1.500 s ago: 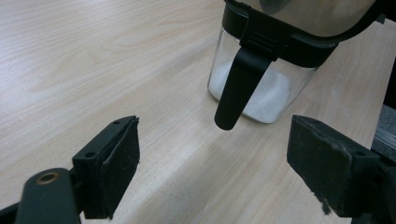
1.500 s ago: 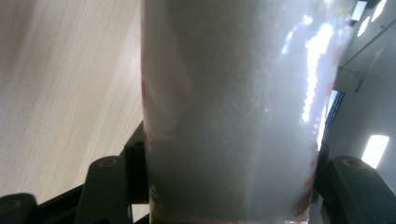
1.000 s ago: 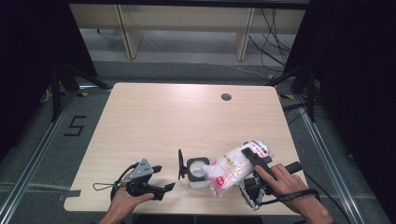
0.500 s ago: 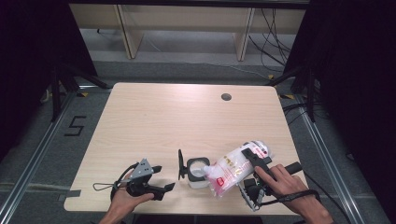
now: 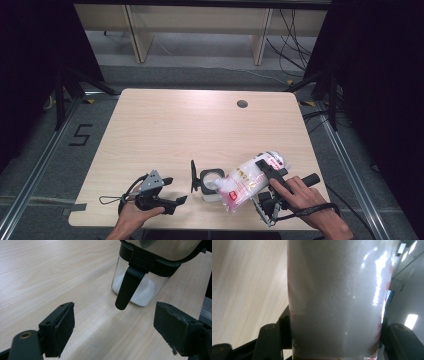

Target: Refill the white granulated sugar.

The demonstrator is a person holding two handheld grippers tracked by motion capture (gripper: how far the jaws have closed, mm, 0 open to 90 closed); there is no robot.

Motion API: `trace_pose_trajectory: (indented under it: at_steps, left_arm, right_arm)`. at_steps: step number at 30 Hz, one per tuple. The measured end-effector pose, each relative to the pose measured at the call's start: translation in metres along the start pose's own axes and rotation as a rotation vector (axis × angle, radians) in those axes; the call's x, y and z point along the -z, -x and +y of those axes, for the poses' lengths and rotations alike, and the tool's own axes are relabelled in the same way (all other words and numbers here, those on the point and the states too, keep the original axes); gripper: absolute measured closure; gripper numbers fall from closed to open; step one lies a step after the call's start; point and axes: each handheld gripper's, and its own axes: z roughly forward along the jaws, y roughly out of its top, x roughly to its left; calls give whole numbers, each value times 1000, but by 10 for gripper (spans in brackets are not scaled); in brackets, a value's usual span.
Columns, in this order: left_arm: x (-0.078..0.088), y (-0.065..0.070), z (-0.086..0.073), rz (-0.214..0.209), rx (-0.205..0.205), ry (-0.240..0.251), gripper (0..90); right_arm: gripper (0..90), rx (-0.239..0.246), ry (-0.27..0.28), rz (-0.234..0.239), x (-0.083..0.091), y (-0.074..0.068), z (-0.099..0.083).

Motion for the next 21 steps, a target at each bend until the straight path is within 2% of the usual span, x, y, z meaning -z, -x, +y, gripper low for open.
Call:
trace_pose_trajectory:
  at_steps: [1,2,4,5,6,9,11,12,13,14,15,16,17,18,19,21]
  left_arm:
    - [0,0,0,1,0,0,167]
    - [0,1,-1,-1,30,4,167]
    - [0,0,-1,-2,14,2,167]
    - [-1,1,-1,-1,30,2,167]
    - [0,1,-1,-2,20,1,167]
    - [0,1,-1,-1,27,4,167]
    - [0,0,-1,-1,19,4,167]
    - [0,-1,0,-3,2,2,167]
    - [-1,1,-1,-1,29,2,167]
    - [-1,1,-1,-1,27,2,167]
    - [0,0,0,-1,19,2,167]
    - [0,0,0,-2,9,3,167]
    - [0,-1,0,-2,3,2,167]
    - [-1,-1,0,-3,5,2,167]
    - [-2,-1,-1,-5,5,14,167]
    - [-1,0,-1,-3,25,-2,167]
  right_arm:
    - [413,-22,1,-9,0,-2,0]
    - [413,-34,14,-6,-1,-1,-2]
    - [413,-52,19,-10,-2,0,-3]
    - [413,-56,5,-3,-2,-1,-4]
    - [413,-25,15,-13,-2,1,-4]
    - [413,-53,-3,-2,-2,0,-8]
    - [413,-41,-9,-10,-1,1,-11]
    - [413,-67,-13,-14,0,-1,-13]
    - [413,-32,-9,-16,1,2,-14]
    - [414,-75,-24,-13,2,-2,-15]
    - [413,-87,-19,-9,3,-2,-17]
    - [413,-78,-19,-10,4,-2,-17]
    - [414,-37,-14,-15,5,0,-18]
    - [413,-70,-30,0,8,-3,-18]
    - [413,-73,-35,5,9,-5,-18]
    - [413,-27,-15,13,9,-4,-17]
